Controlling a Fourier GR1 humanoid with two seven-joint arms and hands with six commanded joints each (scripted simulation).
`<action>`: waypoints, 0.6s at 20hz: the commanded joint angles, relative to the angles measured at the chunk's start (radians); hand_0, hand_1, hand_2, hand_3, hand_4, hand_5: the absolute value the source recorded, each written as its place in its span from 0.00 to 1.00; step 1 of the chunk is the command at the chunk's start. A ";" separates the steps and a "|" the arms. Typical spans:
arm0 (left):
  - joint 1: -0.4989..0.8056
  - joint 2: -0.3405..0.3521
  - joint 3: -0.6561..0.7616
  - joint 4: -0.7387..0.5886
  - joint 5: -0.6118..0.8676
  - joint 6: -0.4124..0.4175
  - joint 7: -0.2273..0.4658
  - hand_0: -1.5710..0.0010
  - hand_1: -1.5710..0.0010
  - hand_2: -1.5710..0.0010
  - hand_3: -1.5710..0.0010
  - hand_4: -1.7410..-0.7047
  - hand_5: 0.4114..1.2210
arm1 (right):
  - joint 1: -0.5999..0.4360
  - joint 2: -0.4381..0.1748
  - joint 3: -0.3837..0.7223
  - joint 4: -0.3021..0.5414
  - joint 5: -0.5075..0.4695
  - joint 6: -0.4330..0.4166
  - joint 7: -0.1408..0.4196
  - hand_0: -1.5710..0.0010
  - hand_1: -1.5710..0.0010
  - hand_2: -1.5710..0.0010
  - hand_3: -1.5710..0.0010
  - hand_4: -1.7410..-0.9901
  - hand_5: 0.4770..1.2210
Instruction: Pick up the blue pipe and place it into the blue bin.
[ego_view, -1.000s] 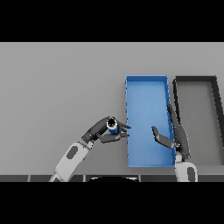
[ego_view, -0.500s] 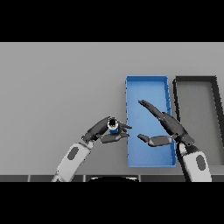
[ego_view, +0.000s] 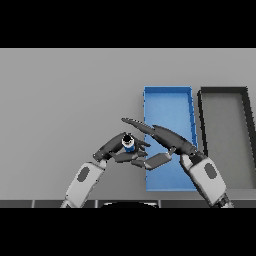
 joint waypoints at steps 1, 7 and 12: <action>-0.006 -0.007 0.009 0.018 0.006 -0.009 0.008 0.00 0.00 0.00 0.00 0.27 1.00 | -0.031 0.012 0.020 0.012 0.006 0.005 0.022 1.00 1.00 0.97 1.00 0.67 0.10; 0.011 -0.018 0.031 0.024 -0.026 -0.037 -0.002 0.00 0.00 0.00 0.00 0.26 1.00 | -0.153 0.063 0.053 0.111 0.024 0.030 0.068 0.98 0.97 0.94 1.00 0.74 0.05; 0.012 -0.029 0.053 0.024 -0.038 -0.062 0.043 0.00 0.00 0.00 0.00 0.17 1.00 | -0.216 0.100 0.073 0.181 0.035 0.069 0.060 0.68 0.66 0.66 0.74 0.55 0.02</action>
